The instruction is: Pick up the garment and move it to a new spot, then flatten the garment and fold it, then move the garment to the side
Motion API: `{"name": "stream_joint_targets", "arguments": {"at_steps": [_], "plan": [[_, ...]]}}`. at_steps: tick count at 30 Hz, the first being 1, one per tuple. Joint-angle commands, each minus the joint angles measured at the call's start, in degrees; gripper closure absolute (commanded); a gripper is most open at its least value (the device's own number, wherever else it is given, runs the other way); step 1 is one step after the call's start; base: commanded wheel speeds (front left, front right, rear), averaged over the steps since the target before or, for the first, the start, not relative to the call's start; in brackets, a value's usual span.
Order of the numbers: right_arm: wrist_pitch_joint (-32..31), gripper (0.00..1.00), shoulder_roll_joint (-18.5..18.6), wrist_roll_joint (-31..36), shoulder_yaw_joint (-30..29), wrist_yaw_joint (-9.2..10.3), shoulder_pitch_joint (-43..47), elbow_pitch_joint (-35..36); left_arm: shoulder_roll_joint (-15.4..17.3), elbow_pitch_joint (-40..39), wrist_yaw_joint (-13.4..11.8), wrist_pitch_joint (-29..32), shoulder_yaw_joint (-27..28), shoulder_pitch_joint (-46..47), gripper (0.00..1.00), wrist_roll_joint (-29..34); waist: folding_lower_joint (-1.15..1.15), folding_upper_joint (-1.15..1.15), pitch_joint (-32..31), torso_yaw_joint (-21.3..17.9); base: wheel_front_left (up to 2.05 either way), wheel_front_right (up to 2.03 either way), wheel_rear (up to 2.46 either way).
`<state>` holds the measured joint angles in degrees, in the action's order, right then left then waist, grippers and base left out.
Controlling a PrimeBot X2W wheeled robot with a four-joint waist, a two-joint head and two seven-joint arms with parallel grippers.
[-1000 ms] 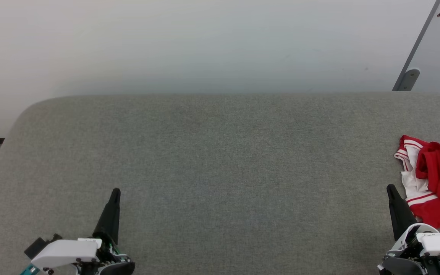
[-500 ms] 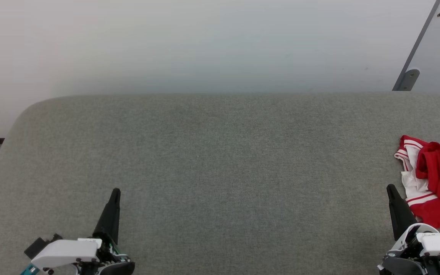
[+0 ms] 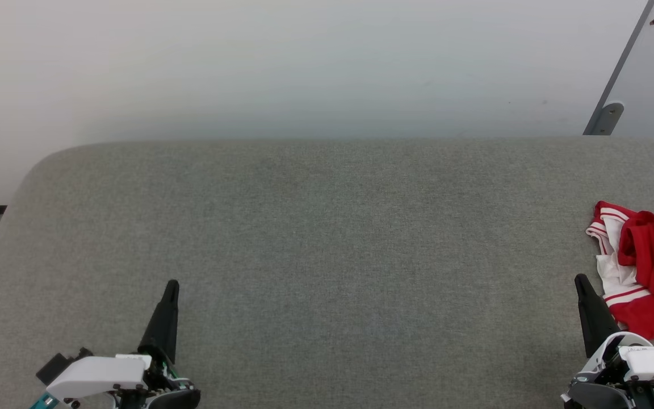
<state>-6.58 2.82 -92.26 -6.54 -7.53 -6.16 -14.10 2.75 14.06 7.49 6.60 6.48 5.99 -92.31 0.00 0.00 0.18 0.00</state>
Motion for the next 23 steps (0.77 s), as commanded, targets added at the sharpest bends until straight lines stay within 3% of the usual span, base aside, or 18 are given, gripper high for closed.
{"name": "stream_joint_targets", "arguments": {"at_steps": [1,23], "plan": [[-0.1,1.0,0.1,-0.3,0.0,0.08,-0.1,0.2,0.0,-0.1,0.0,0.1,0.1,0.5,1.0,-0.2,0.0,0.0,0.0,0.0,0.0,0.0,0.0],[-0.1,1.0,0.1,-0.3,0.0,0.08,-0.1,0.2,0.0,-0.1,0.0,0.1,0.1,0.5,1.0,-0.2,0.0,0.0,0.0,0.0,0.0,0.0,0.0]]}}
